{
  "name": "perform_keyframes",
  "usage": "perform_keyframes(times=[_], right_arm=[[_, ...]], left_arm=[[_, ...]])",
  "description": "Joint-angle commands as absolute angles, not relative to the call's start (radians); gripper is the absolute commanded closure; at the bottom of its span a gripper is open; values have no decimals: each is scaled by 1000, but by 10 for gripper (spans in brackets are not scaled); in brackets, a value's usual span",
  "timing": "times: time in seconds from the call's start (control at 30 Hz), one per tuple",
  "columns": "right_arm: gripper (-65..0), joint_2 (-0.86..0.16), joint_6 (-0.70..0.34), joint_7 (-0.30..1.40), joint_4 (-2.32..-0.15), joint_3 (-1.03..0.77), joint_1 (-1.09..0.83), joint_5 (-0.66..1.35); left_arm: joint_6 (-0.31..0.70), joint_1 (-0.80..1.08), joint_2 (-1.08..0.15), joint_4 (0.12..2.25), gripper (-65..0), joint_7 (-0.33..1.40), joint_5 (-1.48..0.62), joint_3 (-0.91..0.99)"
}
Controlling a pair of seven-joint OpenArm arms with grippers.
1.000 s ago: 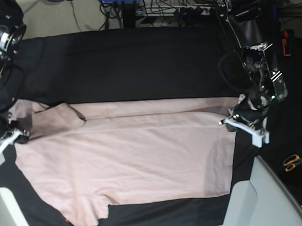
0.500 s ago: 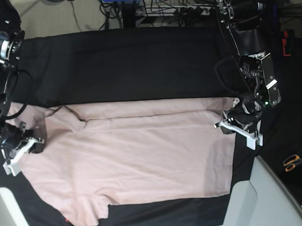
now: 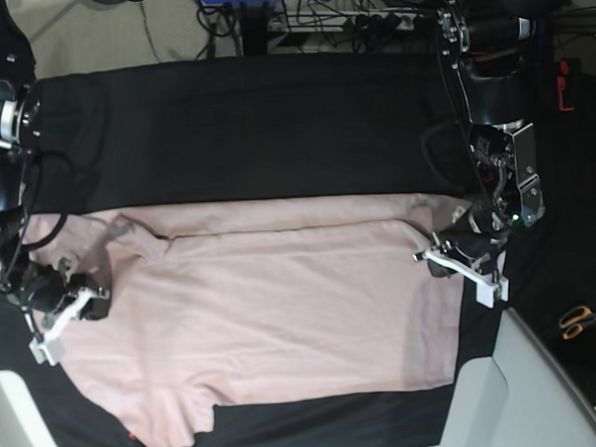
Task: Fold the T-shirt properly
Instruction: 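Lower the folded edge onto the shirt and open both grippers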
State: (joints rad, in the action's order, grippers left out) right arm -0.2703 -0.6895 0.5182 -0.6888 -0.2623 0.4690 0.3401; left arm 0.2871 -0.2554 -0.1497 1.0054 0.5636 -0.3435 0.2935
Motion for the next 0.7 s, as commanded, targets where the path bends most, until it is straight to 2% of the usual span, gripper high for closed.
perform_keyframes(times=[0.0, 0.27, 0.67], right_arm=[[-5, -285, -698, 486, -705, -265, 506, 363], [-5, -286, -698, 437, -705, -200, 506, 363], [-5, -286, -698, 300, -587, -165, 527, 363]], left_arm=[[294, -286, -159, 1021, 0, 544, -352, 292], [294, -331, -151, 918, 0, 479, -245, 291], [294, -332, -154, 901, 0, 472, -249, 291]])
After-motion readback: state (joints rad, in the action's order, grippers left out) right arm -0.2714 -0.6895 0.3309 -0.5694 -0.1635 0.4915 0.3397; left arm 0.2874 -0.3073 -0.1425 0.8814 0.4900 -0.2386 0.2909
